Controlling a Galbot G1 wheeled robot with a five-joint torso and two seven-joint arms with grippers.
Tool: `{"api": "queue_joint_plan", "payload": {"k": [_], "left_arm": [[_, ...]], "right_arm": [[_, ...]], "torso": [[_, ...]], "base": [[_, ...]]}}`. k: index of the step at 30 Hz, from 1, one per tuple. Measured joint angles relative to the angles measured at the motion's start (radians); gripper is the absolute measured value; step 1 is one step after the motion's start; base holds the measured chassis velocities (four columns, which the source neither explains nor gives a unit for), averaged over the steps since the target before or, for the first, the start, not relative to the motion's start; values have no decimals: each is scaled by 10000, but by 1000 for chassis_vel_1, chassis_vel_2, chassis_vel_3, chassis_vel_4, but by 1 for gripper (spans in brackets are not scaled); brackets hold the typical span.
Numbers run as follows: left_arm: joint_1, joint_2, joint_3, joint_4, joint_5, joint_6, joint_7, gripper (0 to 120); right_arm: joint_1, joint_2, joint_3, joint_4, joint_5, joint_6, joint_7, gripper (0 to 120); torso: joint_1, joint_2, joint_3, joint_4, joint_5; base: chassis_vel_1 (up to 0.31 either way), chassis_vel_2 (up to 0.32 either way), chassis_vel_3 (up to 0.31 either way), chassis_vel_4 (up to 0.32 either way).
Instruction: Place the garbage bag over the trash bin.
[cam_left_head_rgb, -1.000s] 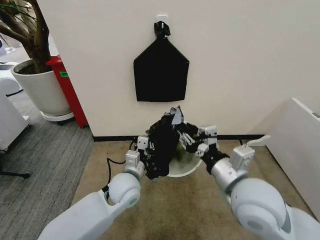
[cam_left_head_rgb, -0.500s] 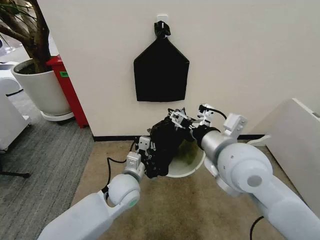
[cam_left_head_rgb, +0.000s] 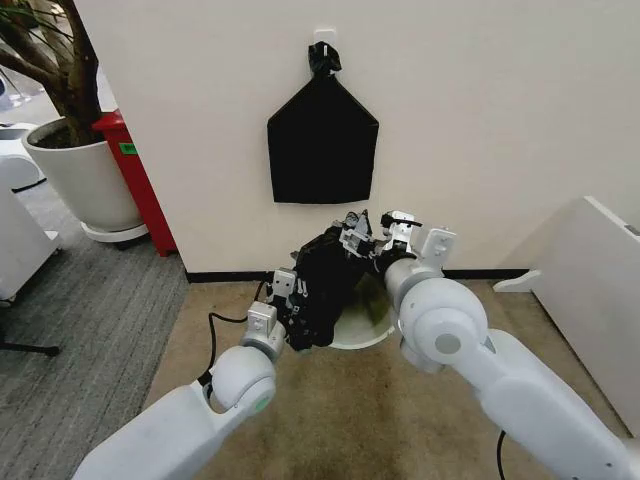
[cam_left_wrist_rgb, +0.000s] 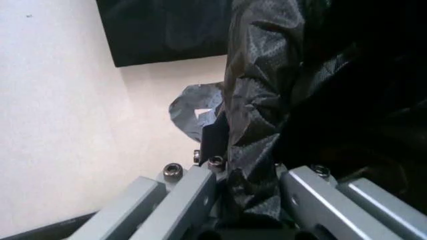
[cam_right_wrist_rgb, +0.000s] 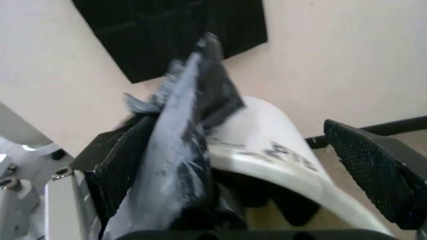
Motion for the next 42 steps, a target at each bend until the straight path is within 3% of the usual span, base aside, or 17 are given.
{"api": "queue_joint_plan", "payload": {"k": [25, 30, 42], "left_arm": [[360, -97, -642, 109, -31, -334, 219, 0], [779, -2, -1107, -46, -152, -436, 421, 0], [1302, 75, -1594, -364, -703, -592, 547, 0]], "right_arm": [[-534, -1464, 910, -659, 35, -280, -386, 93], [-815, -2285, 1267, -812, 76, -692, -1964, 96], [-1395, -3085, 1679, -1267, -179, -1178, -4461, 99]], "torso": [[0, 0, -1, -1, 1], [0, 0, -1, 0, 0], [0, 2, -1, -2, 1]], "base": [[0, 0, 0, 0], [0, 0, 0, 0], [0, 0, 0, 0]]}}
